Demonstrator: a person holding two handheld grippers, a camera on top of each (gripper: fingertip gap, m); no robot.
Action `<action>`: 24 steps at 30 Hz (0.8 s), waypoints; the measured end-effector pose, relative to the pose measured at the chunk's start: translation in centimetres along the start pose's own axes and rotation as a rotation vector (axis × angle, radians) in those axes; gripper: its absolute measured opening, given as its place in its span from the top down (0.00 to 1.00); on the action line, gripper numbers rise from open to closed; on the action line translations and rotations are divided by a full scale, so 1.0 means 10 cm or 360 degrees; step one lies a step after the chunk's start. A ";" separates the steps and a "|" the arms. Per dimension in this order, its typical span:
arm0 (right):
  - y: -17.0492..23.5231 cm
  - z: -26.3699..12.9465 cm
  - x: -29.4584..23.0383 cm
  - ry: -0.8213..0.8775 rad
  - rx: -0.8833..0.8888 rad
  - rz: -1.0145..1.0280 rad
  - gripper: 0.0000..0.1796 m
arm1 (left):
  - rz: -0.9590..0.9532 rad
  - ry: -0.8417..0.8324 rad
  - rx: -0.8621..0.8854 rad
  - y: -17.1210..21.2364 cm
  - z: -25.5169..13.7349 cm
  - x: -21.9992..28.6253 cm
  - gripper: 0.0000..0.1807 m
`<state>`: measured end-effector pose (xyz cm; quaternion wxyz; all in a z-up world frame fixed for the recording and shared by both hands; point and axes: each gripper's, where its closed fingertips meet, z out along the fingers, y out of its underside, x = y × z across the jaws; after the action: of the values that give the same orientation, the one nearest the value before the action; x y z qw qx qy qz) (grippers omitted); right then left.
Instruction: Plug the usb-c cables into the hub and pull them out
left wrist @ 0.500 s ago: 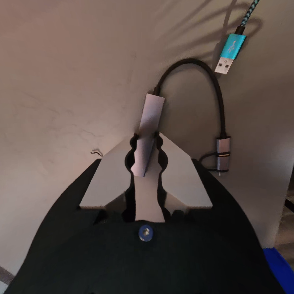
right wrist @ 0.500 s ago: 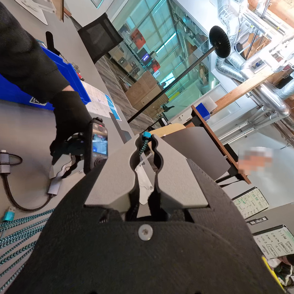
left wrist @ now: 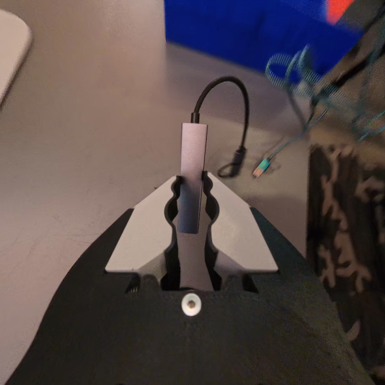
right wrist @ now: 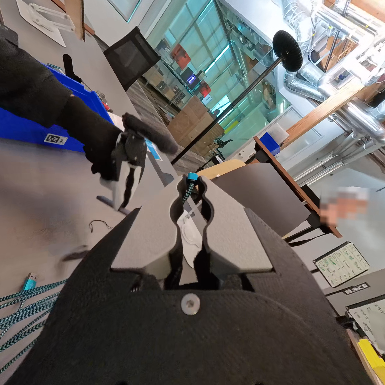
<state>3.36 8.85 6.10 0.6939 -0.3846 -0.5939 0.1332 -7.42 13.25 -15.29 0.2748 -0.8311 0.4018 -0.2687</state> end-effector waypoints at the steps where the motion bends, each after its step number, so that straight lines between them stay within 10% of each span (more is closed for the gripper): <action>1: -0.01 0.01 -0.01 -0.0006 0.0003 0.0005 0.96 | -0.0090 -0.0007 0.0152 -0.10 -0.13 -0.04 0.89; 11: -0.17 0.23 -0.26 -0.0117 0.0087 0.0138 0.96 | -0.0611 0.0367 0.1725 -0.93 -1.61 0.14 0.89; 24: -0.48 0.47 -0.36 -0.0100 0.0384 0.0725 0.95 | -0.0474 0.1010 0.2522 -1.41 -2.12 1.03 0.89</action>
<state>-3.25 5.09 6.77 0.6682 -0.4185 -0.4932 0.3677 -8.74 7.21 11.43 0.6099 -0.3245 0.0408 -0.7219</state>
